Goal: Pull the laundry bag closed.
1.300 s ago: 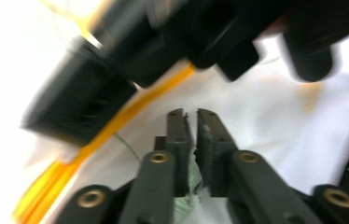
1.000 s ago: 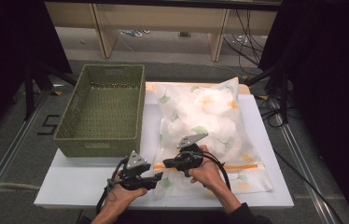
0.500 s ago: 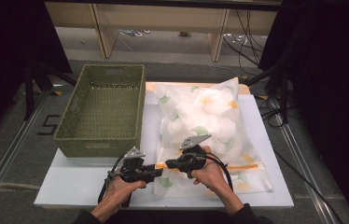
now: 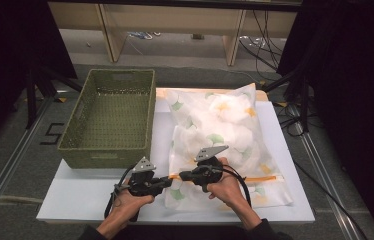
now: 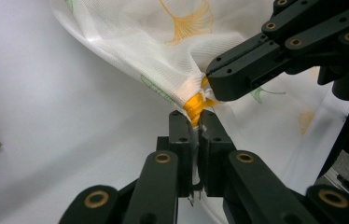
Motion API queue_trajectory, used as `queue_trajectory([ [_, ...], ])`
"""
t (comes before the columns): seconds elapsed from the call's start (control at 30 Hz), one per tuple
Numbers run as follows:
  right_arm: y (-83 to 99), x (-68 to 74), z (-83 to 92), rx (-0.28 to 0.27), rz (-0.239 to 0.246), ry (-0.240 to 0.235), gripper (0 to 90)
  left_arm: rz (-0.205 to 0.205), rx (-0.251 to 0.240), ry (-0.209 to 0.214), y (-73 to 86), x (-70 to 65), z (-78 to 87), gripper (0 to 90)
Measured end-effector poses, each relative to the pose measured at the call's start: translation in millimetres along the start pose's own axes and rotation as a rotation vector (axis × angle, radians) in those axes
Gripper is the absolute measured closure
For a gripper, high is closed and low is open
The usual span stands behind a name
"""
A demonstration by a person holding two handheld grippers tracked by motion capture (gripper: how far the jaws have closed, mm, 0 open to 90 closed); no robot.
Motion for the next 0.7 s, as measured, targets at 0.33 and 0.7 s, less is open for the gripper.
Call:
queue_trajectory([
  [0.33,12.2,-5.8,9.8,0.008,-0.025,0.025,90.0,-0.053,0.012,-0.019,0.6,-2.8,2.4,84.7],
  [0.7,24.3,-14.0,23.9,0.01,-0.041,0.067,90.0,-0.077,0.011,-0.031,0.2,-1.9,5.7,84.7],
])
Point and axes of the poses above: each handheld gripper's, and its own axes: z roughly backward along the jaws, y roughly out of its underside, x roughly to its left, the point moved 6 cm from there along -z, roughly forward along the jaws, and after that the axes turned 13 degrees about z, right-handed, at the moved point
